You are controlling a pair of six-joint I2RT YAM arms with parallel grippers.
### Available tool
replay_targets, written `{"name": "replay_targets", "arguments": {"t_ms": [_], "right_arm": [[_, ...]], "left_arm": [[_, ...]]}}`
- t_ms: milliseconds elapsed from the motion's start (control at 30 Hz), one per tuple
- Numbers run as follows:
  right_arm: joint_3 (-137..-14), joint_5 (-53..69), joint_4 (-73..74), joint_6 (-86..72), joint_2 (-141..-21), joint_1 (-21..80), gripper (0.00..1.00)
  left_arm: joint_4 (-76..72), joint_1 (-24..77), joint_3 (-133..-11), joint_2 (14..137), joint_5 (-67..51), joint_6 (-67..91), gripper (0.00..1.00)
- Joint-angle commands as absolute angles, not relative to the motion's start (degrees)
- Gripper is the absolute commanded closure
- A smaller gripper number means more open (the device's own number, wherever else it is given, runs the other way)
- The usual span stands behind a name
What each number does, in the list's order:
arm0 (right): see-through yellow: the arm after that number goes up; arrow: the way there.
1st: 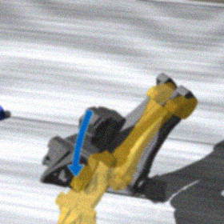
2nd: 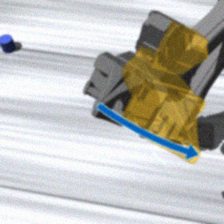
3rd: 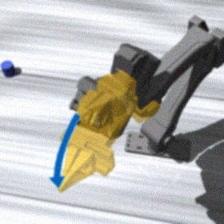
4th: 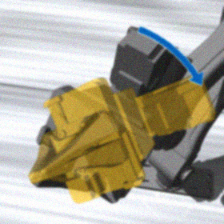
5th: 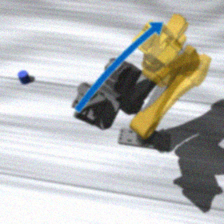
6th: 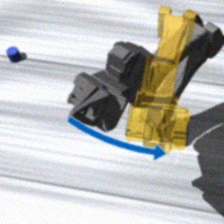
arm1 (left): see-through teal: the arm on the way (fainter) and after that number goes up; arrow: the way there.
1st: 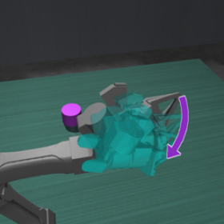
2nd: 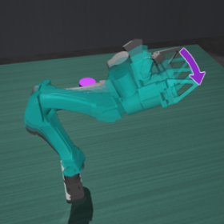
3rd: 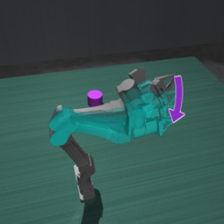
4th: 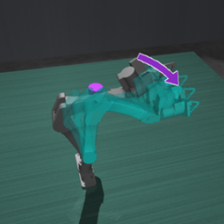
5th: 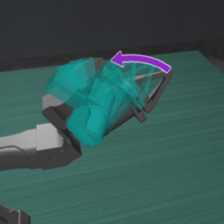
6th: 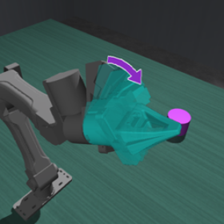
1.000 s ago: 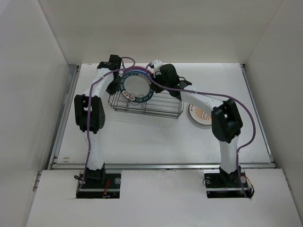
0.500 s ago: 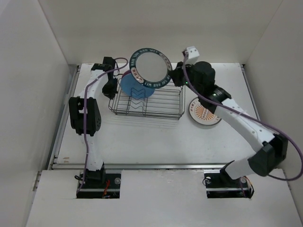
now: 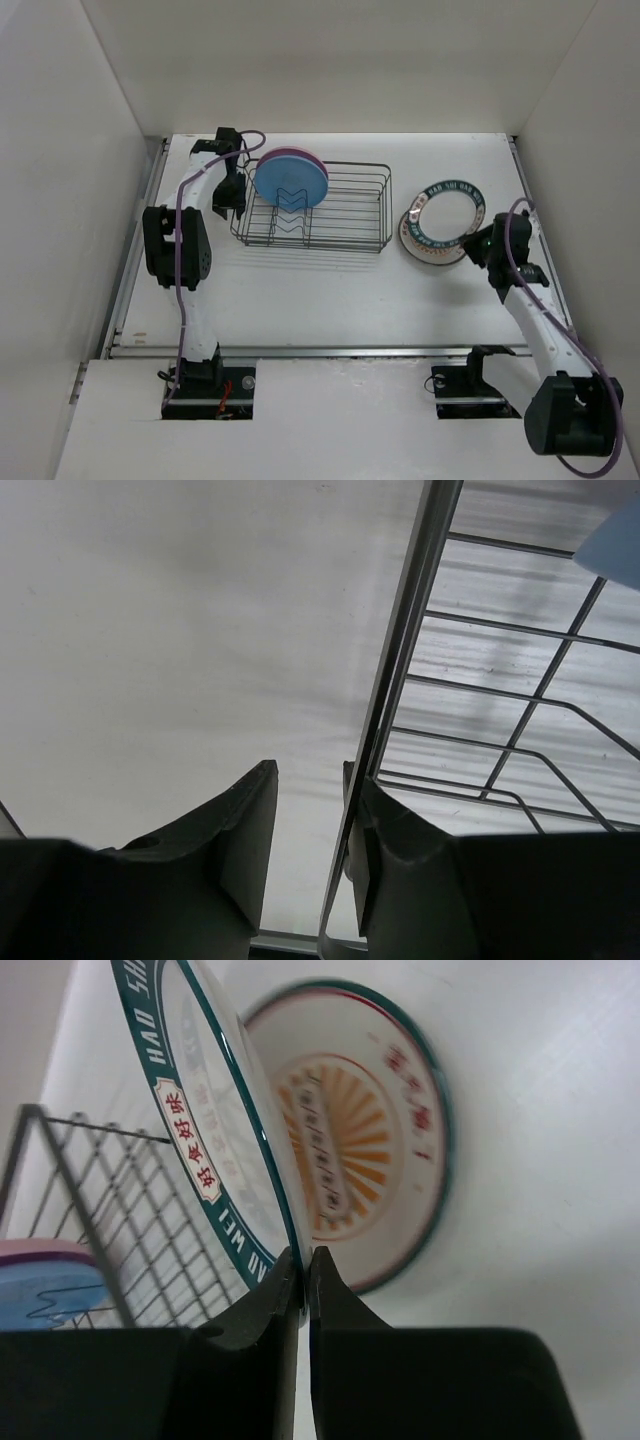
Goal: Unload the plates from the dish rack
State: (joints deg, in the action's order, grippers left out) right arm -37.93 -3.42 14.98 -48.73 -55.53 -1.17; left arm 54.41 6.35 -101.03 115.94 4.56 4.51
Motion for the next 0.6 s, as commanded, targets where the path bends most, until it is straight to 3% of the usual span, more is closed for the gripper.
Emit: {"name": "replay_targets", "arguments": {"t_ms": [0,133,200,300,367,467,567], "right_arm": [[-32.3,-0.3,10.0,-60.2,-51.9,-3.9,1.00],[-30.9,0.3,9.8,-60.7,-55.3,-5.3,1.00],[-30.9,1.4,9.8,-61.3,-57.3,-6.1,1.00],[-29.7,6.8,6.5,-61.3,-62.9,-8.0,0.69],[-31.4,9.8,6.5,-60.7,-68.4,-8.0,0.37],[-35.2,13.3,9.0,-56.4,-73.9,-8.0,0.24],[-37.2,14.4,11.1,-53.3,-78.2,-8.0,0.23]], "left_arm": [[56.6,6.7,-100.9,113.0,5.4,6.5,0.69],[55.3,6.7,-102.5,111.5,5.4,5.6,0.65],[54.5,6.7,-103.2,110.2,5.4,5.0,0.47],[52.4,7.2,-103.2,107.4,4.6,2.9,0.20],[48.8,7.7,-102.4,105.4,3.9,1.2,0.17],[44.4,9.3,-100.8,101.7,3.9,-4.8,0.12],[43.2,11.6,-101.6,101.2,2.6,-12.7,0.11]]}}
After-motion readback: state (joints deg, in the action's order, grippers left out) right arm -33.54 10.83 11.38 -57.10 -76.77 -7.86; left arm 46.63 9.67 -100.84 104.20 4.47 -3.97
